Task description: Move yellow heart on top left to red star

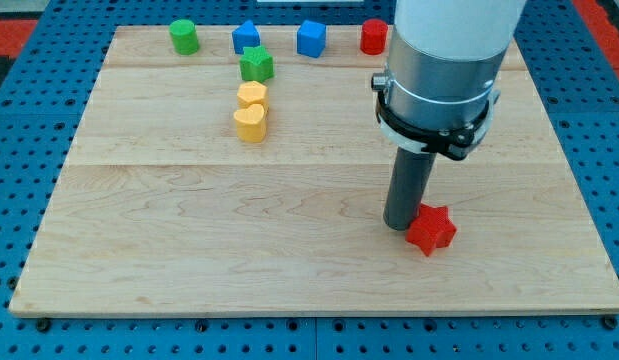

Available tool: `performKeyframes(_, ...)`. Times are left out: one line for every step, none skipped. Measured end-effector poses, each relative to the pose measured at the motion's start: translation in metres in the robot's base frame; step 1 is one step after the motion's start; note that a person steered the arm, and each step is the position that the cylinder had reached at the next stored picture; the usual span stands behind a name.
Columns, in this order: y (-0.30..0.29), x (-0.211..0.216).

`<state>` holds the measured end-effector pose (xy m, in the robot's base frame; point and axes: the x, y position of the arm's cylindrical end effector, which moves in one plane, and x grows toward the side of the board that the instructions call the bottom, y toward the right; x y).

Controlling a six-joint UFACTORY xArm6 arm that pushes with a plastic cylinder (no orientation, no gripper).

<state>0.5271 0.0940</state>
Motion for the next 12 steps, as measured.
performKeyframes(0.05,0.0)
performKeyframes(0.026,-0.016)
performKeyframes(-0.001,-0.096)
performKeyframes(-0.01,-0.095)
performKeyframes(-0.088,-0.08)
performKeyframes(-0.2,-0.108)
performKeyframes(-0.267,-0.156)
performKeyframes(-0.221,-0.14)
performKeyframes(-0.16,-0.106)
performKeyframes(-0.22,-0.12)
performKeyframes(-0.238,-0.146)
performKeyframes(-0.156,-0.132)
